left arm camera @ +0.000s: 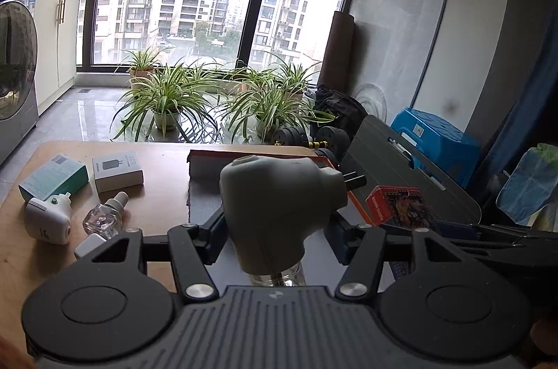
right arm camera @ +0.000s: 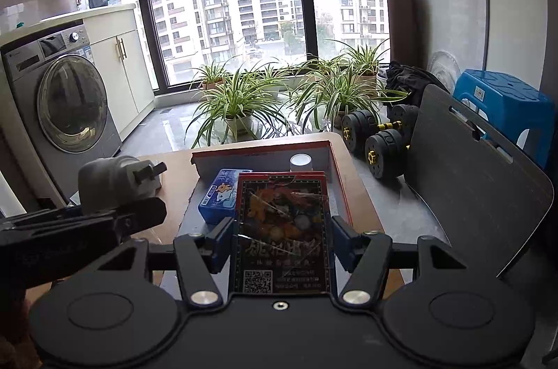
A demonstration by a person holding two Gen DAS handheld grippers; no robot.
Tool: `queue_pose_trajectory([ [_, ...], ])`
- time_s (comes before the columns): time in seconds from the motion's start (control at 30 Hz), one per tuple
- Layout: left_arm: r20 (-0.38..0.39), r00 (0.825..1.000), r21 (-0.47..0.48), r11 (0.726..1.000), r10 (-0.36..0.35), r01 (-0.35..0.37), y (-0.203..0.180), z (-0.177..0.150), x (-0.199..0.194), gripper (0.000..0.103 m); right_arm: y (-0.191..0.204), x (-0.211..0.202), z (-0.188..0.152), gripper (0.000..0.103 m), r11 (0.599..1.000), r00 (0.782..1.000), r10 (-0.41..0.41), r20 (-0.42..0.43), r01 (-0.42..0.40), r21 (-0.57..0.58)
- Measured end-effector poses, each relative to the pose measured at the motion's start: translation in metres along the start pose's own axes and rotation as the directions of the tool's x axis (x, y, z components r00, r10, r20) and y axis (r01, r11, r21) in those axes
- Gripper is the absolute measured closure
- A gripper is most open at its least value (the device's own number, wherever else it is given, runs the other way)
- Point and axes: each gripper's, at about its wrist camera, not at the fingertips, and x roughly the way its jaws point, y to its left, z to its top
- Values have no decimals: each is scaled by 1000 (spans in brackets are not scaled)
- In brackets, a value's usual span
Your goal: Organize rigid objects
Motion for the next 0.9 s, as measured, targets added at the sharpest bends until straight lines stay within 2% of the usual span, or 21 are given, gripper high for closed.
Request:
queue_pose_trajectory([
  [0.9, -8, 1000, -17, 1000, 18, -18, 0, -3, -2, 44, 6, 4, 2, 32, 1000, 1000, 1, -7, -1, -11],
])
